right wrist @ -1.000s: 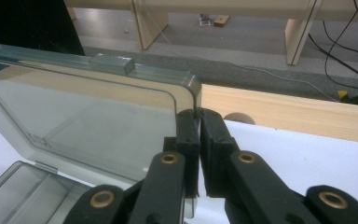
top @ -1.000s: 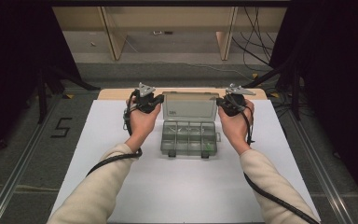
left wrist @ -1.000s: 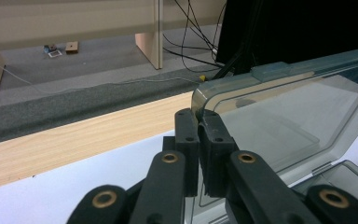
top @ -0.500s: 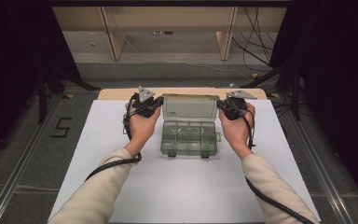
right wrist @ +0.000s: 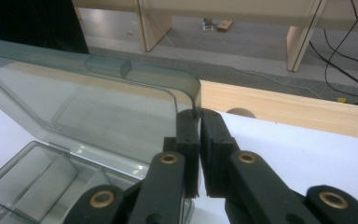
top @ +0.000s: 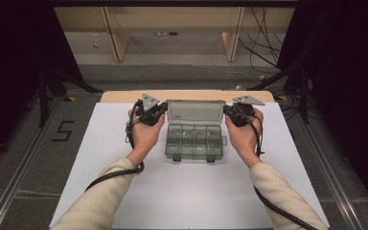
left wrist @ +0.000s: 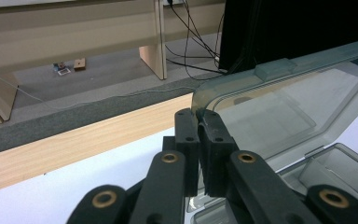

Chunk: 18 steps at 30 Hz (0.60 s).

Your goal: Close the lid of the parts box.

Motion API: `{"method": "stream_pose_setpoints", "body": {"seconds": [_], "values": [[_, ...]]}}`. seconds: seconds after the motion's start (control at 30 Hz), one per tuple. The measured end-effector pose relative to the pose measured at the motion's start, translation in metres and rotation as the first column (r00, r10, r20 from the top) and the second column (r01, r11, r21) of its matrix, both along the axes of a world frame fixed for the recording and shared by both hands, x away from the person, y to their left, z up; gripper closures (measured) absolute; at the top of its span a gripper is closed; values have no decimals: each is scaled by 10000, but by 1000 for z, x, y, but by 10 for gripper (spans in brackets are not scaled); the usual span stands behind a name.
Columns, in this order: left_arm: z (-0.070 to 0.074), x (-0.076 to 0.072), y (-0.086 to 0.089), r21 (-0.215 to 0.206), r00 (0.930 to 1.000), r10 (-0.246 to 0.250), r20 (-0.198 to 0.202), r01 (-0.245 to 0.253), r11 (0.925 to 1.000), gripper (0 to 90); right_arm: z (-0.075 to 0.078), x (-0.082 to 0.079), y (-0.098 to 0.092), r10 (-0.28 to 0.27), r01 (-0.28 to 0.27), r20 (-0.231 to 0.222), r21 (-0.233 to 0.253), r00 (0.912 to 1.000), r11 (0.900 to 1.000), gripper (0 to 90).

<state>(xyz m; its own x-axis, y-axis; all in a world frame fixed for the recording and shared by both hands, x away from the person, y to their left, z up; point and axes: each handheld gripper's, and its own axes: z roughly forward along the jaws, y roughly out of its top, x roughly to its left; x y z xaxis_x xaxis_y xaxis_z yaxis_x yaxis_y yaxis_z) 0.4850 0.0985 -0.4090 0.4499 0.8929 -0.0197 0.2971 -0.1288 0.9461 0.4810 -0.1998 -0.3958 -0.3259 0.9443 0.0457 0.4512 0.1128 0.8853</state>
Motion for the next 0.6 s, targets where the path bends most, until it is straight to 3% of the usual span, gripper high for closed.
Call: {"method": "stream_pose_setpoints", "body": {"seconds": [0.6], "values": [[-4, -13, 1, 234, 9995, -113, 294, 106, 9997, 862, -2, -11, -1, 67, -66, 92, -134, 9999, 9999, 873]]}}
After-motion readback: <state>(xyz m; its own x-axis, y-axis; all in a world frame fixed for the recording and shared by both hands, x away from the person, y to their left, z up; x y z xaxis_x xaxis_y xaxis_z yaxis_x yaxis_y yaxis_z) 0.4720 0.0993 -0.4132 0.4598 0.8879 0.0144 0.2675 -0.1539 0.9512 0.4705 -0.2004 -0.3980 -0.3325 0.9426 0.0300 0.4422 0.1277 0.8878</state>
